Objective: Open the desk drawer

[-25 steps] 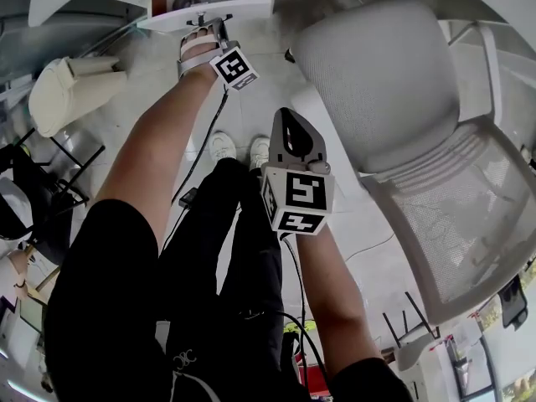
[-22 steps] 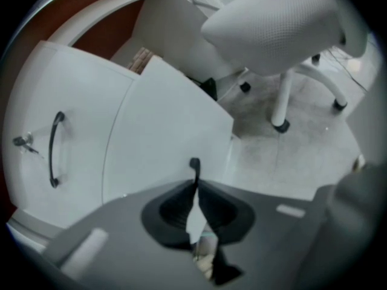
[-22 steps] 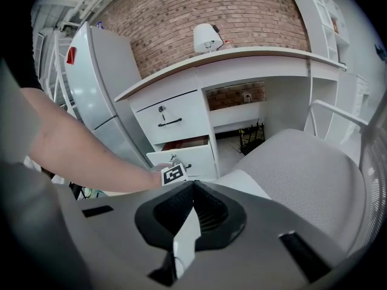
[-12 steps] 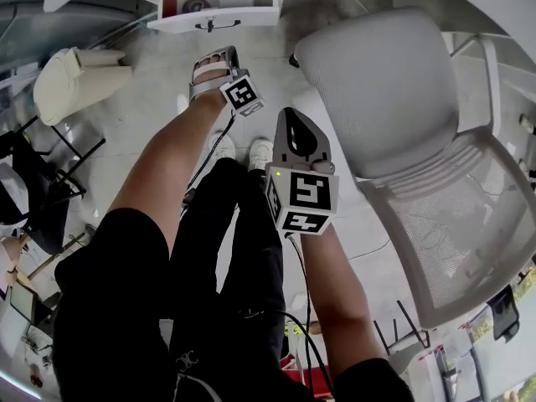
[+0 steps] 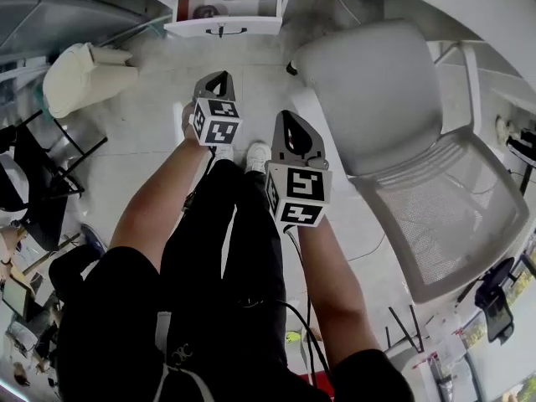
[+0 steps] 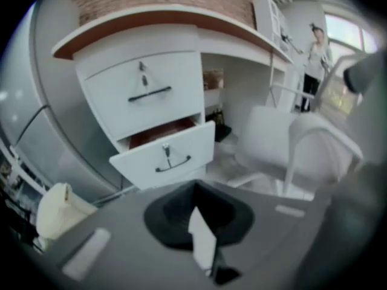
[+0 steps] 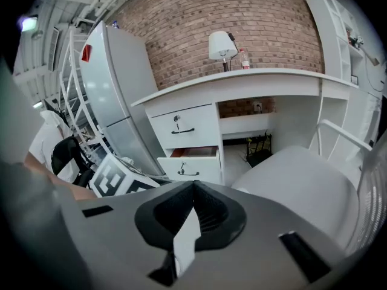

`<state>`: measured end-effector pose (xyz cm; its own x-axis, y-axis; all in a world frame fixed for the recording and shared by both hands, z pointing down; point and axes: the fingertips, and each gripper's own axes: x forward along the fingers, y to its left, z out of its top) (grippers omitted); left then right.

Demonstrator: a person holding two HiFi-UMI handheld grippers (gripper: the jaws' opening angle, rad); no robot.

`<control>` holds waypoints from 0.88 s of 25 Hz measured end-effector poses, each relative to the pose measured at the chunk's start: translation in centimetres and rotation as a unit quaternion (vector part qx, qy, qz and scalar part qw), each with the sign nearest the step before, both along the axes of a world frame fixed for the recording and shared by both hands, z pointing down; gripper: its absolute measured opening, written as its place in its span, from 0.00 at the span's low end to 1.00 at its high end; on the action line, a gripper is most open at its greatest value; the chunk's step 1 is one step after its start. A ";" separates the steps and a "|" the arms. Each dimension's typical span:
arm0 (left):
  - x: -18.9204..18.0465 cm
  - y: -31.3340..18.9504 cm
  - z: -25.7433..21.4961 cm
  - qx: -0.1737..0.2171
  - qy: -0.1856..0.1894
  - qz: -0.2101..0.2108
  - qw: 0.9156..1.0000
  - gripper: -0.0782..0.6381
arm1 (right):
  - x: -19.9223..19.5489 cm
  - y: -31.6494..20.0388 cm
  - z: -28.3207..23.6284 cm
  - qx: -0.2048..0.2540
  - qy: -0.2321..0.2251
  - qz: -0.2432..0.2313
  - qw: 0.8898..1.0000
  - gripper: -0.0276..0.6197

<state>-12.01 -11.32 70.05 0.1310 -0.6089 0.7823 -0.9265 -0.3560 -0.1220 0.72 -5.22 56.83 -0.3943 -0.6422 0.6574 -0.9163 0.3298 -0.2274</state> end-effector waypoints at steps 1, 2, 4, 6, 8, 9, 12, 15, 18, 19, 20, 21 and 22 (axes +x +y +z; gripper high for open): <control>-0.3 0.4 -2.0 0.006 0.023 -0.016 1.000 0.10 | -0.3 -0.1 -1.0 0.005 0.000 -0.001 1.000 0.04; -0.5 0.8 -4.0 0.012 0.042 -0.029 0.999 0.10 | -0.6 -0.2 -2.1 0.010 0.000 -0.001 1.000 0.04; -1.1 1.5 -8.2 0.027 0.065 -0.045 0.997 0.10 | -1.1 -0.4 -4.6 0.018 -0.001 0.008 1.000 0.04; -1.4 2.7 -12.9 0.041 0.075 -0.045 0.995 0.10 | -1.6 -0.2 -7.8 0.022 -0.005 0.017 1.000 0.04; -1.3 4.1 -17.8 0.051 0.086 -0.040 0.994 0.10 | -2.2 0.2 -11.5 0.028 -0.013 0.020 0.999 0.04; -1.1 4.5 -20.3 0.056 0.094 -0.039 0.993 0.10 | -2.4 0.2 -13.3 0.035 -0.017 0.021 0.999 0.04; -0.4 5.2 -27.0 0.071 0.116 -0.043 0.990 0.10 | -2.3 -0.2 -18.4 0.058 -0.024 0.028 0.998 0.04; 0.2 5.1 -32.6 0.087 0.127 -0.043 0.987 0.10 | -1.4 -1.4 -22.7 0.089 -0.015 0.043 0.995 0.04; 0.4 4.1 -38.6 0.120 0.133 -0.043 0.983 0.10 | -0.9 -3.0 -27.1 0.116 -0.034 0.063 0.991 0.04; 0.6 3.8 -40.7 0.133 0.135 -0.039 0.981 0.10 | -1.0 -3.3 -28.7 0.122 -0.046 0.063 0.990 0.04; 0.9 3.6 -42.7 0.146 0.136 -0.034 0.979 0.10 | -1.1 -3.5 -30.2 0.129 -0.053 0.059 0.988 0.04; 1.2 3.5 -44.5 0.158 0.137 -0.030 0.977 0.10 | -1.3 -3.6 -31.7 0.140 -0.055 0.052 0.987 0.04; 1.4 3.5 -46.2 0.169 0.139 -0.026 0.975 0.10 | -1.5 -3.7 -33.2 0.152 -0.054 0.044 0.986 0.04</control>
<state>-10.59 -7.86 23.81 0.2713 -0.8375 0.4743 -0.9563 -0.2904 0.0342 -0.80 -8.89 23.65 -0.3861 -0.8377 0.3862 -0.9200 0.3189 -0.2279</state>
